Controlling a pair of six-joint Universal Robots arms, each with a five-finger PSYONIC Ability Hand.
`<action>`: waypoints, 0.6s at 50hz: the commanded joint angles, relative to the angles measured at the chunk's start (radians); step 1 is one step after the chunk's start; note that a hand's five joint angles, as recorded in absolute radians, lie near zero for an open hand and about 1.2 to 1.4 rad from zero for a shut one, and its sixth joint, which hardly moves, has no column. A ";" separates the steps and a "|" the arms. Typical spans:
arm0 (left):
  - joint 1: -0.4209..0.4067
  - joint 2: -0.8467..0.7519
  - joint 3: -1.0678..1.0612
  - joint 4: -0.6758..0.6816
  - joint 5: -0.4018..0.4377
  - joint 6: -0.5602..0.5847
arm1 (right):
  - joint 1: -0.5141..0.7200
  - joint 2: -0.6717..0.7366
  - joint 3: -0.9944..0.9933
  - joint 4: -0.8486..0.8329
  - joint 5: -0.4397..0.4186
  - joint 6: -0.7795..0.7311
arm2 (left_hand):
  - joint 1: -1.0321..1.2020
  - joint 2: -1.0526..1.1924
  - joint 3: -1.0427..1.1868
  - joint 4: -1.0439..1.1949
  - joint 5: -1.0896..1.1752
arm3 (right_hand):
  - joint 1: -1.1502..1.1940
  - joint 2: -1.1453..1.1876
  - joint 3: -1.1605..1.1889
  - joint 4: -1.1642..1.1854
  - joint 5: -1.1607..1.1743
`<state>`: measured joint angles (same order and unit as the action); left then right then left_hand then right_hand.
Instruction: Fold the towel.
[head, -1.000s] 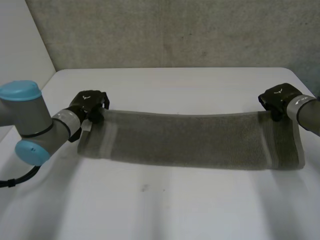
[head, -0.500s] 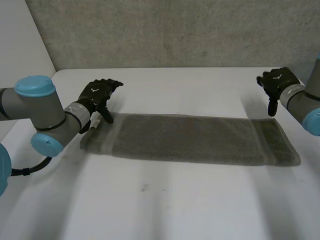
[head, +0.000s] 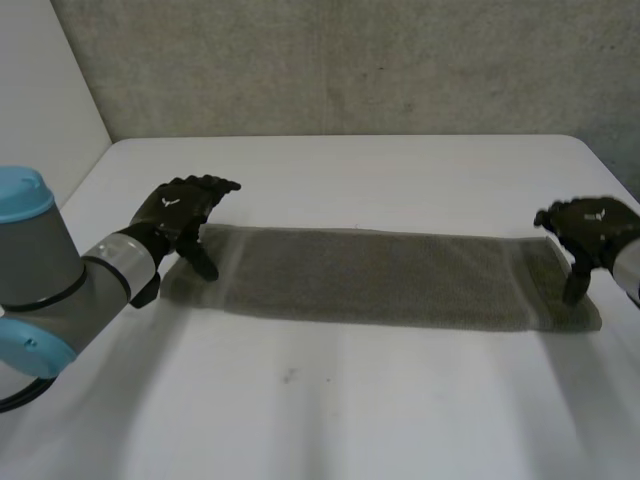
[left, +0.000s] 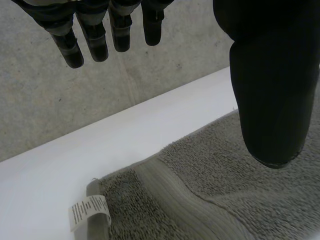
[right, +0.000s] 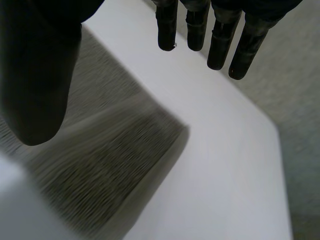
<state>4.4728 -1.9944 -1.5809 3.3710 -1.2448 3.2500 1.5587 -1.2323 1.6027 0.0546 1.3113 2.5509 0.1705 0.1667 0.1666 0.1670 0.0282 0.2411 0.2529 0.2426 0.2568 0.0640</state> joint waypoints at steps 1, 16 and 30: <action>0.006 0.017 -0.050 0.024 0.001 -0.001 | -0.068 0.011 0.111 -0.088 -0.059 -0.020 | 0.004 0.008 0.008 0.008 -0.028 | 0.125 0.113 0.124 0.110 0.128; 0.005 0.017 -0.065 0.039 -0.001 -0.003 | -0.112 0.177 0.112 -0.217 -0.050 -0.121 | 0.004 0.008 0.008 0.008 -0.028 | 0.961 0.949 0.960 0.945 0.964; 0.005 0.020 -0.068 0.039 -0.001 -0.003 | -0.273 0.129 -0.087 -0.208 0.135 -0.150 | 0.004 0.008 0.008 0.008 -0.028 | 1.155 1.143 1.154 1.139 1.158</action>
<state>4.4751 -1.9766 -1.6468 3.4096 -1.2456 3.2474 1.3549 -1.0782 1.6216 -0.1666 1.3696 2.4129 0.1705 0.1667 0.1665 0.1667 0.0270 1.3123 1.2979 1.3374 1.3380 1.1519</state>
